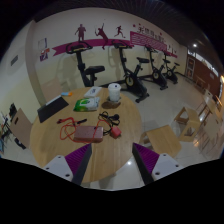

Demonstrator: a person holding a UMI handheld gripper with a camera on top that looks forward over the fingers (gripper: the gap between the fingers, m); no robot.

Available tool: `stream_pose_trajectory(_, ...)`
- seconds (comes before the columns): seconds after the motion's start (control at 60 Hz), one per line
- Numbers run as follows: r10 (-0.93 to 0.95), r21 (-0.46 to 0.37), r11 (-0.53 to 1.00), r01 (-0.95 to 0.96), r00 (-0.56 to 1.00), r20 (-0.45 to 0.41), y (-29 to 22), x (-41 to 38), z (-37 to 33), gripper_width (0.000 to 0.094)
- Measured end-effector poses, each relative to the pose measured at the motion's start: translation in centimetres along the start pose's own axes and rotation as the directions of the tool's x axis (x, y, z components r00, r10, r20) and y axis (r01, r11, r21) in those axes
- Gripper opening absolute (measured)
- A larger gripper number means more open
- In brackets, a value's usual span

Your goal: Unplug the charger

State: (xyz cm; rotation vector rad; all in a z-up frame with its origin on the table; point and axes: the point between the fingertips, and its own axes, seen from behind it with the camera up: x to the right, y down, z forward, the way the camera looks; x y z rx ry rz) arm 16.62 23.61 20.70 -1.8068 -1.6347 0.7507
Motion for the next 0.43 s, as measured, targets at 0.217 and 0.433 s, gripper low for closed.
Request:
stream_pose_trajectory(0.217, -0.021, 0.047, 0.999, 0.021, 1.0, -0.005, 0.9, -1.5, -4.6, 0.0847)
stream_pose_trajectory(0.433, -0.037, 0.042, 0.998, 0.037, 0.999, -0.022, 1.5, -2.4, -4.3, 0.0851)
